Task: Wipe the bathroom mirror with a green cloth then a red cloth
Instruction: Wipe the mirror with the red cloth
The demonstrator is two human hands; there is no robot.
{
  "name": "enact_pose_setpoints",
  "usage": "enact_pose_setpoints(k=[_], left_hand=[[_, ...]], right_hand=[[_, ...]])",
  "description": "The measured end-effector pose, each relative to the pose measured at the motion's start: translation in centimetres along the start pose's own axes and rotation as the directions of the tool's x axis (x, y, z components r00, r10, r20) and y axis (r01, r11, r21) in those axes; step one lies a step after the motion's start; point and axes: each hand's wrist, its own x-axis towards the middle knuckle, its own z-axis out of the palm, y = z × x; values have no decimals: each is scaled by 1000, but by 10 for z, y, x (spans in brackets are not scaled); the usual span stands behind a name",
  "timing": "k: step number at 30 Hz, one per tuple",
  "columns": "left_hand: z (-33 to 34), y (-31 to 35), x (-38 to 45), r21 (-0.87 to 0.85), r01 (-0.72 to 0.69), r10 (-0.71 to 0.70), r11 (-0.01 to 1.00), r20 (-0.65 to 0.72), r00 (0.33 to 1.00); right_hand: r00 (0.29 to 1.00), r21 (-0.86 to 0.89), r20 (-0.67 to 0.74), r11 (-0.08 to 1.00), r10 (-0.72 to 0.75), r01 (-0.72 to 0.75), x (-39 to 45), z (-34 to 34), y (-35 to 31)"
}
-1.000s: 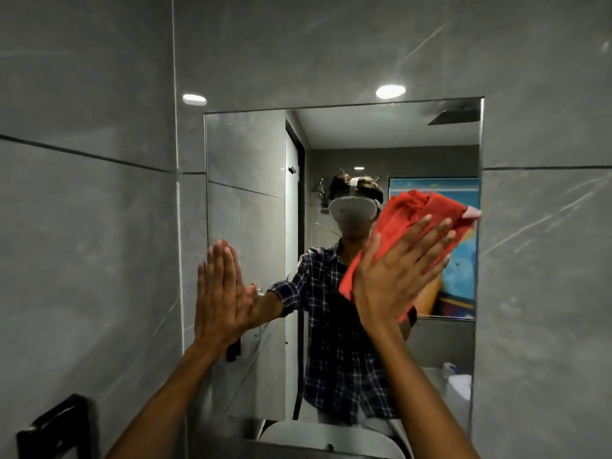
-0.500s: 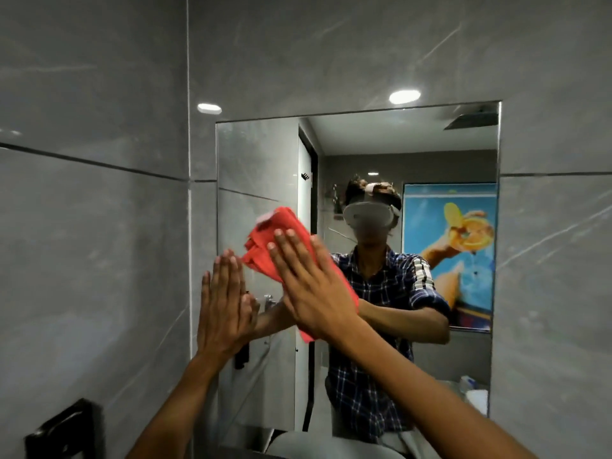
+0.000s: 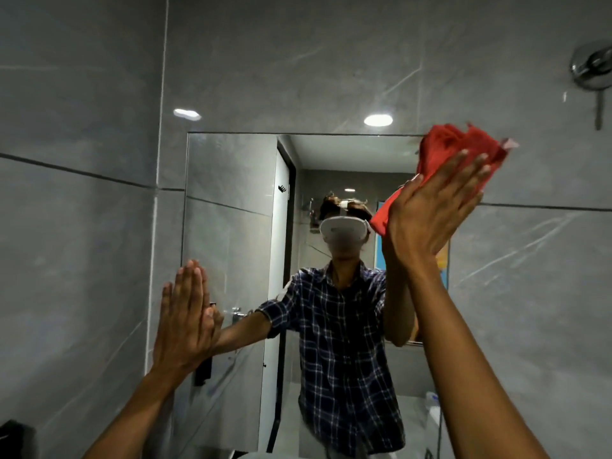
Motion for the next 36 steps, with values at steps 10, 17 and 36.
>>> enact_pose_setpoints(k=[10,17,36], left_hand=[[13,-12,0,-60,8,-8,998,3,1000],[14,-14,0,-48,-3,3,999,-8,1000],[8,-12,0,-17,-3,3,1000,-11,1000]], right_hand=[[975,150,-8,964,-220,219,-56,29,-126],[804,338,146,793,-577,507,-173,52,-218],[945,6,87,948,-317,317,-80,-3,58]])
